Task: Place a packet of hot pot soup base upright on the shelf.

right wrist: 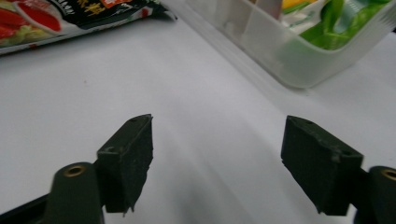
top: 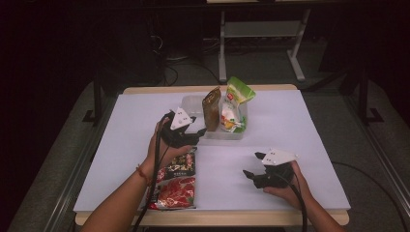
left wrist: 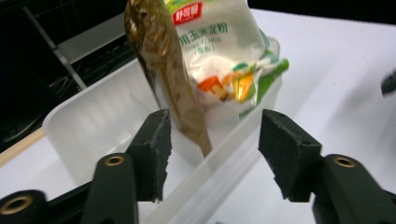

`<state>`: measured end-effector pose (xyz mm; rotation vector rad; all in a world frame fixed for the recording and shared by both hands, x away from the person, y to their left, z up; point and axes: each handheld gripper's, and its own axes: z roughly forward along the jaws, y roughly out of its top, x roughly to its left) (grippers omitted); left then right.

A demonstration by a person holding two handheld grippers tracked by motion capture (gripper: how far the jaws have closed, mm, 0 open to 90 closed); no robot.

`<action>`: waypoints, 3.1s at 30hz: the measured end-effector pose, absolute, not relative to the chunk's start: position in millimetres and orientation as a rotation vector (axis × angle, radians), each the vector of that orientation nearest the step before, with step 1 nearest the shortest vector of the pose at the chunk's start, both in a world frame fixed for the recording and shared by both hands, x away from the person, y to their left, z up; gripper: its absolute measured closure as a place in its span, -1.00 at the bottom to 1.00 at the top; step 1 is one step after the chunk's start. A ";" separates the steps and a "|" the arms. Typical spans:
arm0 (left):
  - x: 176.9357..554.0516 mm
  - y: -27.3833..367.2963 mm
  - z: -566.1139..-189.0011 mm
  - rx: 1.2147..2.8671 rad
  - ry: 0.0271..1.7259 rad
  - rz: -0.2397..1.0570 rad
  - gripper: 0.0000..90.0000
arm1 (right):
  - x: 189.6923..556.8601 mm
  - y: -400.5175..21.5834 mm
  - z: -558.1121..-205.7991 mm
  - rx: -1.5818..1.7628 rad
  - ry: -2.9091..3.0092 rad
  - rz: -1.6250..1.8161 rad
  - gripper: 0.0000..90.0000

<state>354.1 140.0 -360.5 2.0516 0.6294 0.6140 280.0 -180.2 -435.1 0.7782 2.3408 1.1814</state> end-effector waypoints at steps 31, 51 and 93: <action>301.5 277.9 -408.2 2.160 0.762 0.551 -0.36 | 280.4 -169.2 -435.4 0.790 2.378 1.202 -0.41; 290.1 311.1 -436.5 2.196 0.859 0.438 -0.37 | 284.0 -114.8 -432.1 0.743 2.522 1.303 -0.43; 302.9 239.1 -448.3 2.267 0.697 0.319 0.42 | 326.9 -73.3 -453.8 1.028 2.651 1.456 0.14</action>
